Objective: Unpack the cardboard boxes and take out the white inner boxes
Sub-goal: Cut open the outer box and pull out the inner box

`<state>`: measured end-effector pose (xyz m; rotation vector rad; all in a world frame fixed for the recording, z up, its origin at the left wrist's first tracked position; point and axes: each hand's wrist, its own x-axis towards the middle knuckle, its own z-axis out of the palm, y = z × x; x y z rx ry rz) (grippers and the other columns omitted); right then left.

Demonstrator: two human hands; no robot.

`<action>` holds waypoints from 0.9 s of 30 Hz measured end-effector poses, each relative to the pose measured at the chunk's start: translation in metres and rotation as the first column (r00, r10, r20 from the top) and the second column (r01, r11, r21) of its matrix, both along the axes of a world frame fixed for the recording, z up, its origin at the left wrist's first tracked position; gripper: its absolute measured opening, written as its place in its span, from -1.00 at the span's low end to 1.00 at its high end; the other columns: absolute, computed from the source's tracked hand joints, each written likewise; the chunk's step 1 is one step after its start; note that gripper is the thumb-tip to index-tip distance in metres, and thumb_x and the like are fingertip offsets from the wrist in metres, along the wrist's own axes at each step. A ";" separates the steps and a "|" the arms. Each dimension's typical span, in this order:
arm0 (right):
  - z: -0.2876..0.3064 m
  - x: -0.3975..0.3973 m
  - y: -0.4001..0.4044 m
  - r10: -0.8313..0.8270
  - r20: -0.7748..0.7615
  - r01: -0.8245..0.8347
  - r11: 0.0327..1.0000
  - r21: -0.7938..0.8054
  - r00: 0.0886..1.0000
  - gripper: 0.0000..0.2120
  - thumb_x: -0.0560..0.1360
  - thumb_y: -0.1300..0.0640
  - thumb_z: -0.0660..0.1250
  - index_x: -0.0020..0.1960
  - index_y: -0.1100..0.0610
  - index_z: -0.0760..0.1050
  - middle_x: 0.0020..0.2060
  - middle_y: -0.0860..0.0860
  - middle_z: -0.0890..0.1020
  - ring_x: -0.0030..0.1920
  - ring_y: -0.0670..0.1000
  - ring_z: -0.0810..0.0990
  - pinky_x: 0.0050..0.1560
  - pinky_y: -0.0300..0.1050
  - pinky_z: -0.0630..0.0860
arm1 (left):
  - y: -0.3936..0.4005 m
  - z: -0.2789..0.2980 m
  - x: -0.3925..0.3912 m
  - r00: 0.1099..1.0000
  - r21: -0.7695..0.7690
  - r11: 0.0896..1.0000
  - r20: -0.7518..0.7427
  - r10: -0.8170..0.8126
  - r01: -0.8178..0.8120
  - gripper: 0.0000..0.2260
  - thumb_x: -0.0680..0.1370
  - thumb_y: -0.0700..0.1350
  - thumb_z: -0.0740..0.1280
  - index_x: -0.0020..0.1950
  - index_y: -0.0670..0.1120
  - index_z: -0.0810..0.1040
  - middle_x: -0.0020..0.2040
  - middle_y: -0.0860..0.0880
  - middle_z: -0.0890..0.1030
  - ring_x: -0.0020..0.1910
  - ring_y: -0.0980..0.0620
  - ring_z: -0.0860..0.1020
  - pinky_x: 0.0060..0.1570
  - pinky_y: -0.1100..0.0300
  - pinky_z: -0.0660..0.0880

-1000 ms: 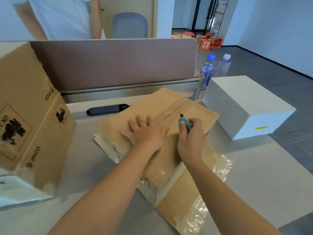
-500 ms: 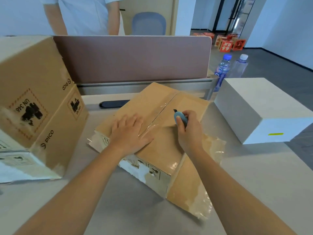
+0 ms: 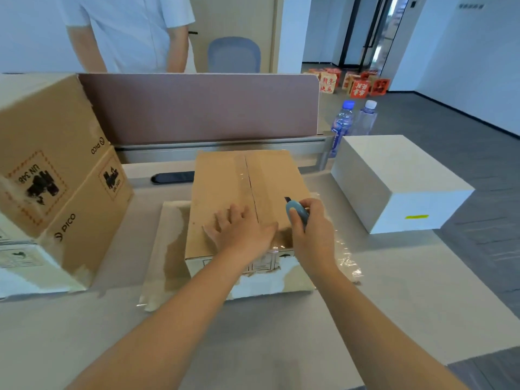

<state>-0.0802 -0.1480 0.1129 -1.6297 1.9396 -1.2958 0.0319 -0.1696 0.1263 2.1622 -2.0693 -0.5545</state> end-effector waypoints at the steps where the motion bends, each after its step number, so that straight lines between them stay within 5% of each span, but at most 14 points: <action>1: -0.003 -0.001 0.003 -0.015 0.006 0.015 1.000 -0.020 1.000 -0.84 0.55 0.14 0.23 0.09 0.18 0.43 -0.16 -0.05 0.49 -0.12 0.05 0.50 -0.05 -0.07 0.42 | -0.001 0.002 0.005 0.997 -0.081 0.994 0.028 -0.070 0.072 -0.46 0.54 0.27 0.06 0.43 -0.01 0.24 0.47 -0.09 0.22 0.45 -0.19 0.15 0.40 -0.21 0.06; 4: -0.012 -0.001 0.009 -0.033 0.008 0.034 0.995 -0.091 0.999 -0.91 0.54 0.20 0.24 0.03 0.17 0.44 -0.23 -0.13 0.44 -0.23 -0.12 0.42 0.10 -0.07 0.34 | -0.015 0.004 0.029 0.931 -0.208 0.911 0.162 -0.328 0.357 -0.43 0.54 0.28 0.06 0.48 0.04 0.16 0.48 -0.04 0.22 0.44 -0.10 0.19 0.42 -0.08 0.11; 7: -0.020 -0.002 0.006 -0.014 0.025 0.017 0.993 -0.114 1.000 -0.95 0.55 0.18 0.23 0.01 0.11 0.39 -0.24 -0.28 0.36 -0.21 -0.30 0.35 0.15 -0.19 0.22 | -0.029 -0.002 0.043 0.841 -0.031 0.867 0.266 -0.472 0.497 -0.40 0.55 0.29 0.00 0.53 0.12 -0.07 0.55 -0.01 -0.12 0.53 -0.06 -0.11 0.49 -0.02 -0.13; 9: -0.024 -0.005 0.001 0.003 0.024 0.000 0.994 -0.107 1.000 -0.94 0.55 0.16 0.22 0.02 0.09 0.38 -0.21 -0.28 0.36 -0.18 -0.33 0.35 0.16 -0.25 0.17 | -0.031 -0.009 0.042 0.836 -0.005 0.873 0.289 -0.466 0.488 -0.42 0.56 0.29 -0.06 0.53 0.13 -0.12 0.55 -0.02 -0.16 0.52 -0.06 -0.14 0.48 -0.02 -0.17; 15: -0.017 -0.017 -0.034 0.062 0.087 -0.061 0.998 -0.013 0.994 -0.85 0.55 0.11 0.24 0.08 0.13 0.40 -0.21 -0.21 0.41 0.08 0.13 0.45 0.13 -0.02 0.40 | -0.015 -0.014 0.025 0.935 -0.037 0.965 0.261 -0.241 0.259 -0.41 0.57 0.28 -0.09 0.53 0.09 -0.13 0.55 -0.09 -0.12 0.51 -0.15 -0.12 0.44 -0.13 -0.16; 18: -0.011 -0.024 -0.052 0.074 0.105 -0.076 0.997 0.015 0.992 -0.85 0.54 0.11 0.25 0.08 0.13 0.40 -0.14 -0.09 0.47 0.06 0.14 0.48 0.08 0.06 0.45 | -0.009 -0.015 0.004 0.971 -0.039 0.992 0.211 -0.108 0.119 -0.40 0.57 0.28 -0.09 0.53 0.06 -0.11 0.55 -0.12 -0.11 0.50 -0.18 -0.13 0.42 -0.18 -0.16; 22: -0.005 -0.030 -0.052 0.064 0.212 -0.058 0.998 -0.031 0.975 -0.86 0.54 0.14 0.25 0.06 0.15 0.38 -0.11 -0.03 0.48 -0.12 -0.04 0.47 -0.12 -0.20 0.39 | -0.010 -0.012 -0.027 0.991 -0.035 0.999 0.135 -0.001 0.006 -0.39 0.56 0.27 -0.06 0.53 0.01 -0.02 0.54 -0.16 -0.06 0.49 -0.21 -0.12 0.41 -0.20 -0.17; 27: -0.003 -0.049 -0.023 -0.044 0.405 0.076 0.995 -0.061 0.913 -0.91 0.56 0.17 0.22 0.02 0.09 0.31 -0.21 -0.17 0.43 -0.22 -0.22 0.43 -0.26 -0.52 0.37 | -0.010 -0.002 -0.052 0.949 -0.144 0.989 -0.313 -0.016 -0.031 -0.49 0.56 0.16 0.14 0.47 0.01 0.19 0.54 -0.07 -0.05 0.52 -0.04 -0.15 0.46 -0.05 -0.18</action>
